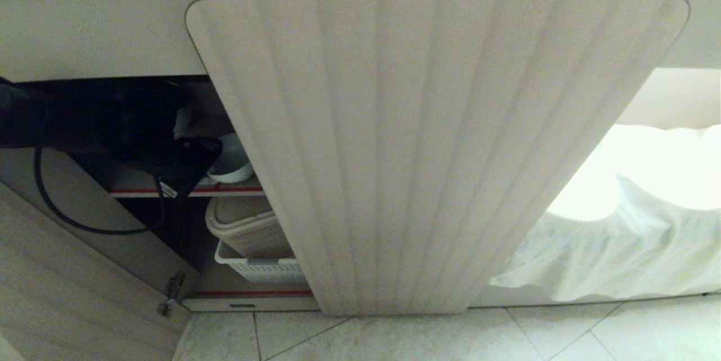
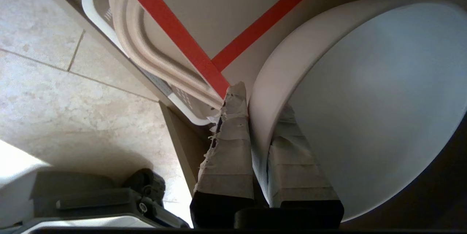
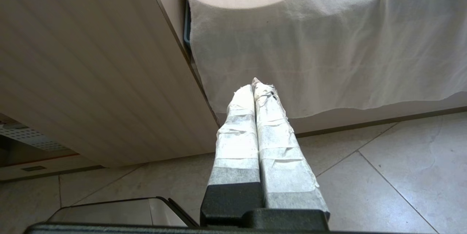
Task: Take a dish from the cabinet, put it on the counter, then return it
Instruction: Put it back into the cabinet
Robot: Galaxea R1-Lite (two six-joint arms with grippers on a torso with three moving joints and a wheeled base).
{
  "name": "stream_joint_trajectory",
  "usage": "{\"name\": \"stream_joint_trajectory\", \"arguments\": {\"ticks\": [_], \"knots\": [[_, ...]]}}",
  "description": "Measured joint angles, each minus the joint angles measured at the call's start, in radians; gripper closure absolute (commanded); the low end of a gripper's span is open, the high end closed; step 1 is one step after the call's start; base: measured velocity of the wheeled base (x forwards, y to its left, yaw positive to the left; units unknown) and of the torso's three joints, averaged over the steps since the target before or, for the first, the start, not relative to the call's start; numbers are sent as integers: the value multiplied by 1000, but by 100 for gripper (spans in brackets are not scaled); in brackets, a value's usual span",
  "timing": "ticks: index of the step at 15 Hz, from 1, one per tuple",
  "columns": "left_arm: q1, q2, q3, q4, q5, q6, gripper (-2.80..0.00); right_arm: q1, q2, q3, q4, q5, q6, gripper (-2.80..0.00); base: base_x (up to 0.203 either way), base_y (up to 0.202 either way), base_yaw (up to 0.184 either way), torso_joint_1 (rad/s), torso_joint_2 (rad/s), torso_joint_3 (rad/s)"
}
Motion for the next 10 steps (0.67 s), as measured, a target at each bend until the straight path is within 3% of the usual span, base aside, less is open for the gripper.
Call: {"name": "stream_joint_trajectory", "arguments": {"ticks": [10], "knots": [[2, 42, -44, 0, 0, -14, 0, 0, 0, 0, 0, 0, 0, 0, 0, 0, 0, 0, 0, 0]]}}
